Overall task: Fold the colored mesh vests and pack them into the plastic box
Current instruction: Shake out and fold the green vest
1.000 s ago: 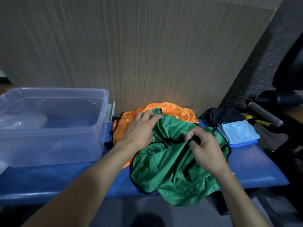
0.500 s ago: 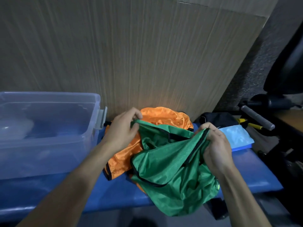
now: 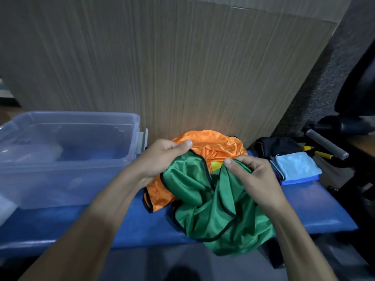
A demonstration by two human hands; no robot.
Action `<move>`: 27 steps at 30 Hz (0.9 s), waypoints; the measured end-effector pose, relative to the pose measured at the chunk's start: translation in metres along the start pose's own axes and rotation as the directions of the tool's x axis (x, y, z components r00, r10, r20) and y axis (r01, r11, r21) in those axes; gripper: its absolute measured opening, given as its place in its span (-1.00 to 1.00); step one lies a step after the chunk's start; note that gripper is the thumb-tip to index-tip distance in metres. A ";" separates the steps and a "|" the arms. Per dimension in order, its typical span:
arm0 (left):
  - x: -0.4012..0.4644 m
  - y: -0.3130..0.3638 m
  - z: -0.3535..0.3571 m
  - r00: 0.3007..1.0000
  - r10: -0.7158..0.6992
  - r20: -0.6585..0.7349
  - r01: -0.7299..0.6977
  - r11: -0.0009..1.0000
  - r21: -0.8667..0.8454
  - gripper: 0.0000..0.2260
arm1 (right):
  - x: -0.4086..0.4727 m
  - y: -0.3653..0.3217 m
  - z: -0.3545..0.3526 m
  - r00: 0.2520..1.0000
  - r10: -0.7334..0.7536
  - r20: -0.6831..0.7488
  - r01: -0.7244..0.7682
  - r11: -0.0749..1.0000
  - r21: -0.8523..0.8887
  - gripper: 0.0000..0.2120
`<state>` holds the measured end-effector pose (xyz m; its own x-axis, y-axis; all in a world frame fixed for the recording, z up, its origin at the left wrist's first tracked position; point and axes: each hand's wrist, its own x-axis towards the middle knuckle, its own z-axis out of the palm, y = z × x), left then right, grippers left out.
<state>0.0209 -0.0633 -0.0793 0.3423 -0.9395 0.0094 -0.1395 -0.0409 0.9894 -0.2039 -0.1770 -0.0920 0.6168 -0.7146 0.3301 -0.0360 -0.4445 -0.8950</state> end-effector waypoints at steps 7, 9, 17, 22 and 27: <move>-0.005 -0.003 0.008 0.989 0.054 0.140 -0.048 0.998 -0.048 -0.84 | 0.001 0.000 0.005 0.994 0.080 -0.080 -0.080 0.997 0.008 -0.55; -0.003 -0.004 0.011 0.987 0.149 0.054 -0.151 0.988 0.023 -0.80 | 0.002 -0.005 0.009 0.996 0.052 -0.071 -0.053 0.998 -0.013 -0.68; -0.012 0.002 0.016 0.955 0.232 0.184 -0.291 0.847 0.444 -0.69 | 0.005 -0.021 0.016 0.998 -0.019 -0.059 0.020 0.999 0.029 -0.83; -0.023 0.003 0.022 0.960 0.072 0.269 -0.155 0.942 0.299 -0.75 | 0.003 -0.029 0.017 0.997 -0.068 -0.031 0.072 0.989 0.132 -0.83; -0.025 -0.002 0.023 0.953 0.106 0.284 -0.156 0.975 0.161 -0.59 | -0.004 -0.038 0.015 0.998 -0.051 0.032 0.041 0.963 0.268 -0.84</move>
<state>-0.0090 -0.0474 -0.0853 0.0477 -0.9962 0.0722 -0.3388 0.0519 0.9394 -0.1930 -0.1494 -0.0640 0.6428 -0.6731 0.3656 0.2012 -0.3122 -0.9285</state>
